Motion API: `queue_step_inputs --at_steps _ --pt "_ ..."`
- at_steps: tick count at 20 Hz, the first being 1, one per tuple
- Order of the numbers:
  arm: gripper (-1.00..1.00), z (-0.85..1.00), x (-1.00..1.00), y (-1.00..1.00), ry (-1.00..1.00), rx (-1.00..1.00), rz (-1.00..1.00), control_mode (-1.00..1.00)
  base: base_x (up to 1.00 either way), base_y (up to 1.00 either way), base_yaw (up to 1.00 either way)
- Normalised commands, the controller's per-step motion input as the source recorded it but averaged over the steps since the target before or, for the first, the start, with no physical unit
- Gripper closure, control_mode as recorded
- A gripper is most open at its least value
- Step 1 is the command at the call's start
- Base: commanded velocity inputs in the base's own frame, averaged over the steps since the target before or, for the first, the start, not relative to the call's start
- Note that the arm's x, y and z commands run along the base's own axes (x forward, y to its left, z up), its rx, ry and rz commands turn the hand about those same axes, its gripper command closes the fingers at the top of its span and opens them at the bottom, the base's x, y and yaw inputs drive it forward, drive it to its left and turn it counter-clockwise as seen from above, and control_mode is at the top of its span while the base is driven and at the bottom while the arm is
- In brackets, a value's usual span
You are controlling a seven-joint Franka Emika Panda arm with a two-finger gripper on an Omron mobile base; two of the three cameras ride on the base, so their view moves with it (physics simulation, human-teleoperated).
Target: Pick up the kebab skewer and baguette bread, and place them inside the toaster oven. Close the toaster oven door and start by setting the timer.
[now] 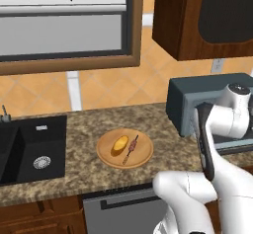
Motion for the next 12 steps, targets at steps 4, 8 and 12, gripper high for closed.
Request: queue_step_inputs --at_steps 4,8,12 --pt "-1.00 -0.22 0.07 1.00 0.00 0.00 0.00 -1.00 0.00 0.00 0.00" --pt "-1.00 -0.06 0.40 1.00 0.03 0.00 -0.02 -1.00 0.00 0.00 0.00" --pt "-1.00 -0.13 0.33 1.00 0.05 0.02 0.00 -1.00 0.00 0.00 0.00"
